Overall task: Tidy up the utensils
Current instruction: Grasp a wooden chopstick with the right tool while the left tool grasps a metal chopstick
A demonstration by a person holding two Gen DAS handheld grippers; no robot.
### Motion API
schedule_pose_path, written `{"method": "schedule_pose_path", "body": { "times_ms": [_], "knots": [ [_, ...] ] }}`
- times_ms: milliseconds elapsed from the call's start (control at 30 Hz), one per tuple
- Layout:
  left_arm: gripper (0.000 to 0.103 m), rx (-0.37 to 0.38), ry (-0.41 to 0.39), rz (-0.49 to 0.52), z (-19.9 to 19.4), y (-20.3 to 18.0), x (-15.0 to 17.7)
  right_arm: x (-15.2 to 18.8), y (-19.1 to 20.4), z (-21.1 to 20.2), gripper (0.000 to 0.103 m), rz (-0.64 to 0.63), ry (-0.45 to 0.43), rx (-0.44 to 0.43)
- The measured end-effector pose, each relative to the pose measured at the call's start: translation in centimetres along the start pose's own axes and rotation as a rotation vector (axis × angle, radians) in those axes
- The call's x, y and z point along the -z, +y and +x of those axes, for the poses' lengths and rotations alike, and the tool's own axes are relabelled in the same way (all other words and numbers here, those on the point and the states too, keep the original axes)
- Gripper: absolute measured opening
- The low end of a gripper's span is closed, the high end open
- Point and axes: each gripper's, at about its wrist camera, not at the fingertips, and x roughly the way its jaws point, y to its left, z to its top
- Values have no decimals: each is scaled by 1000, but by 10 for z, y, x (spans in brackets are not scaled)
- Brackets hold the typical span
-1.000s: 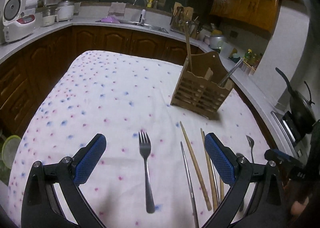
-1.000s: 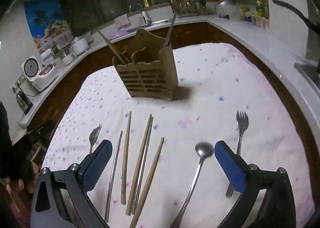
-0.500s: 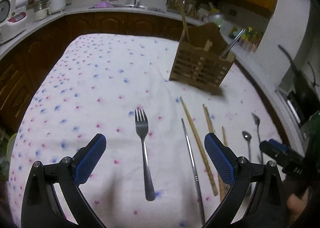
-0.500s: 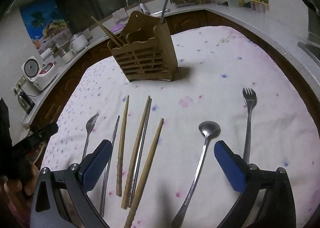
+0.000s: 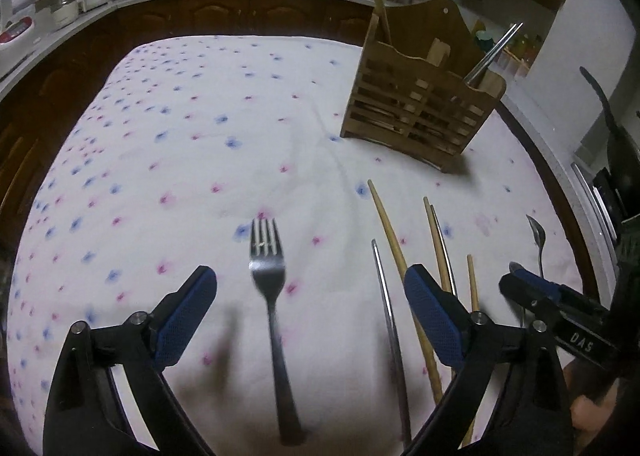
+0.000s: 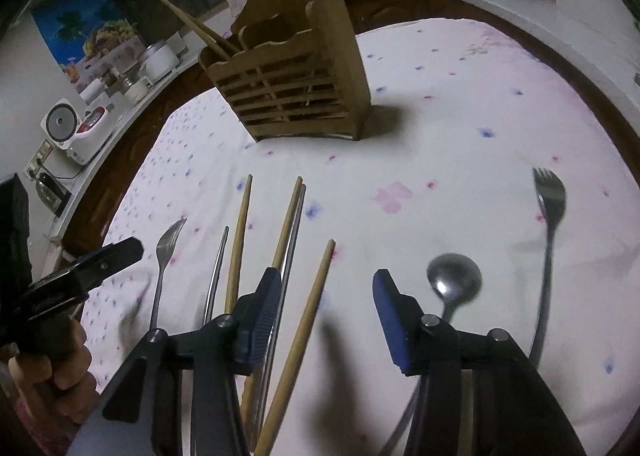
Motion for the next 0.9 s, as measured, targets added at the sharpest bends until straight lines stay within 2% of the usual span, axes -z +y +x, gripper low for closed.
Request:
{"method": "schedule_pose_path", "body": {
  "times_ms": [67,267,433,467,500,533,600,700,767,900],
  "knots": [
    [93,6,18,5,10,-4,-8,-3,1,8,49,-9,15,5],
    [82,36,71,35,44,-21,-33,-5,2,33,32,-37,69,35],
    [75,23,101,106,78,-39,-50,-10,4,36,24,-72,77,62],
    [66,16,116,118,85,-42,-52,-11,3,36,18,-83,83,71],
    [52,15,150,129,97,-45,-54,-11,1,36,12,-90,88,72],
    [52,-2,141,150,99,-48,-54,-12,-1,36,11,-89,92,66],
    [40,-29,130,215,101,-58,-54,-12,-5,35,7,-92,98,55],
    [16,-12,121,275,97,-66,-46,-12,-2,36,7,-112,103,65],
    [11,0,122,298,93,-68,-41,-12,1,37,7,-122,107,73],
    [10,39,135,307,84,-63,-29,-13,0,38,8,-124,107,65]
  ]
}}
